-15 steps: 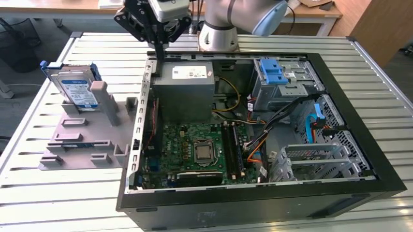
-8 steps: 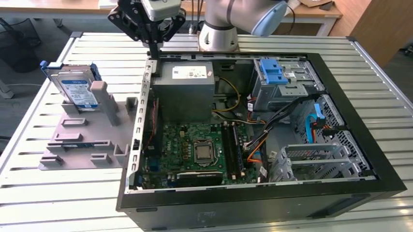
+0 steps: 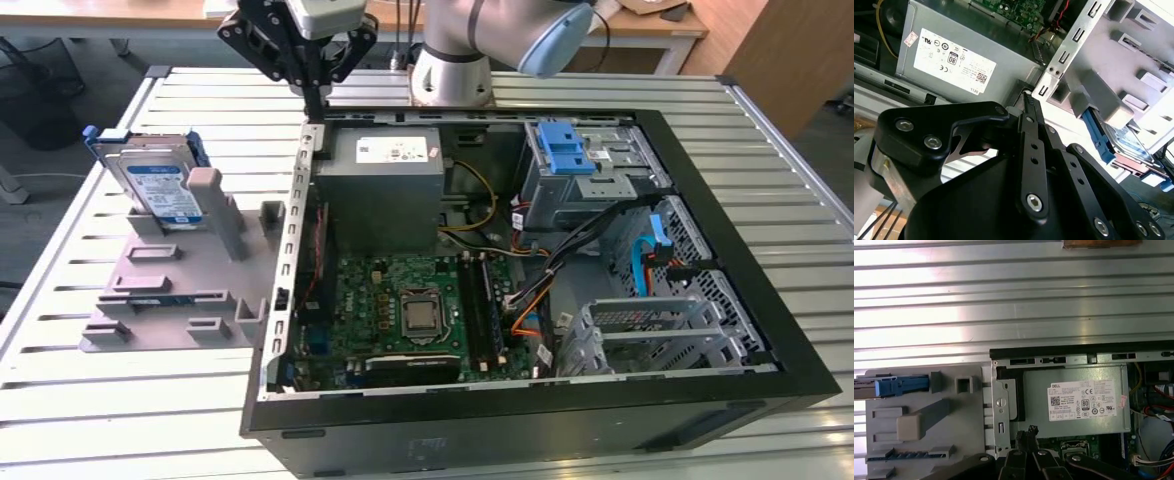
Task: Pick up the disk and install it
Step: 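Reach for the disk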
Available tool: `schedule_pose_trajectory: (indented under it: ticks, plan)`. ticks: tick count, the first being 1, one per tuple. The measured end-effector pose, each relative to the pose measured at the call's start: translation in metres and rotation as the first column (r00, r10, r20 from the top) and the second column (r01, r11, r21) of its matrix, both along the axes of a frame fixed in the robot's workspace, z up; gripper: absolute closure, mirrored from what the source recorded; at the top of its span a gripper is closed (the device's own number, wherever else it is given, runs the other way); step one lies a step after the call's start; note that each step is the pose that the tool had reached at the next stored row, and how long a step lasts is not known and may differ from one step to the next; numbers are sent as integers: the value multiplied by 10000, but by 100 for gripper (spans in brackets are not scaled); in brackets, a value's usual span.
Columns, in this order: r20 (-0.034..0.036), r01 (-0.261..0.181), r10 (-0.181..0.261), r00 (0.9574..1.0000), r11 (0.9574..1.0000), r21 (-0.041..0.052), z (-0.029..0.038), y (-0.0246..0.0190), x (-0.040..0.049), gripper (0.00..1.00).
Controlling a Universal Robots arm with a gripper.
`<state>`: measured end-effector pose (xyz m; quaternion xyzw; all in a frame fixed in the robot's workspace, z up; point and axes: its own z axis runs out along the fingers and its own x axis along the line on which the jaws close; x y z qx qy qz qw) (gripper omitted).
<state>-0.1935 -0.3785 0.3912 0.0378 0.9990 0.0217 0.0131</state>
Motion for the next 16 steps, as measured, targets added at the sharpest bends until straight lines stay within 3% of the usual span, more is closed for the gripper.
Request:
schedule_pose_trajectory:
  ticks: [9, 10, 14, 16]
  plan:
    - [-3, 2, -2, 10000, 10000, 0, -1, 3, -23, 89]
    - [-24, 1, -1, 10000, 10000, 1, -2, 3, -23, 89]
    - [-292, 2, -2, 9996, 10000, 2, -5, 3, -25, 89]
    - [-297, 1, -1, 9996, 10000, -1, -5, 9, -37, 89]
